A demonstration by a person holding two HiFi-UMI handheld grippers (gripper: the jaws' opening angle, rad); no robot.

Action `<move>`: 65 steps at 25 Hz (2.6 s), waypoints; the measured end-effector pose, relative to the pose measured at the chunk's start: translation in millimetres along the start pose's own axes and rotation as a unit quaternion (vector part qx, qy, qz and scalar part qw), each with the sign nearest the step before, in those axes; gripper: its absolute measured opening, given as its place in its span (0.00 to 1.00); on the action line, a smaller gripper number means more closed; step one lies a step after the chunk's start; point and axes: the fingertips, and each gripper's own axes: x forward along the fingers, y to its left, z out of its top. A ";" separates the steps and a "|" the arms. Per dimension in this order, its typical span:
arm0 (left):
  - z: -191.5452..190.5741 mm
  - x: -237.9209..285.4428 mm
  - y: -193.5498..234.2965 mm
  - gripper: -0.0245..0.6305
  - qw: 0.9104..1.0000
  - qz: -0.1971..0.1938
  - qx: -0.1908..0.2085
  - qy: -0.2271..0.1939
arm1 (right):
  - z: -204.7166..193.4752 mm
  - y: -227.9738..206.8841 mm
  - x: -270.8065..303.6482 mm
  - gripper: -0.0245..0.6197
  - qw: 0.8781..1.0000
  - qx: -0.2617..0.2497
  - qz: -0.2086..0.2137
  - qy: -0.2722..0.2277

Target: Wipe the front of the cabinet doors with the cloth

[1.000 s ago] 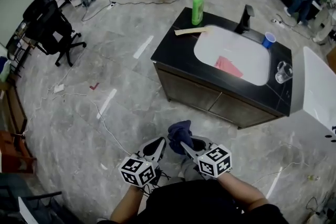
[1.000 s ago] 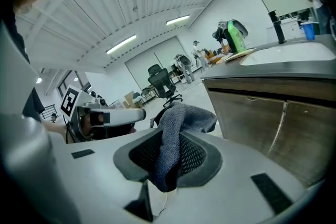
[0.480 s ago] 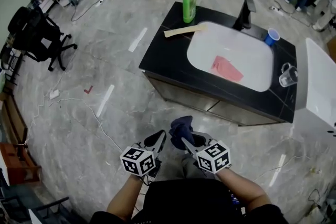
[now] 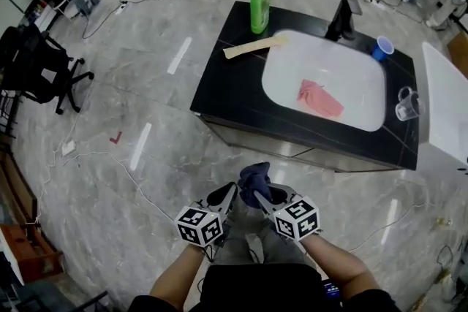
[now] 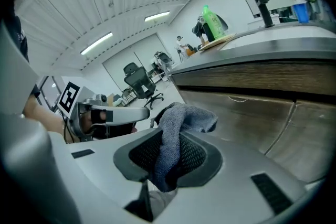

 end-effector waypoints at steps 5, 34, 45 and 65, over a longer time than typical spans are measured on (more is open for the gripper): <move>12.8 3.0 39.8 0.05 0.999 -0.010 0.044 0.015 | 13.4 -2.5 44.8 0.18 0.999 0.017 -0.027 -0.019; 36.8 28.9 190.4 0.05 0.994 -0.018 0.089 0.063 | 71.5 -57.4 195.1 0.18 0.976 0.112 -0.158 -0.102; 16.3 64.3 118.4 0.05 0.989 -0.055 0.118 0.075 | 41.5 -106.5 111.9 0.18 0.960 0.142 -0.200 -0.132; -31.1 140.8 -22.9 0.05 0.985 -0.083 0.133 0.067 | -22.4 -201.5 -53.1 0.18 0.937 0.174 -0.251 -0.168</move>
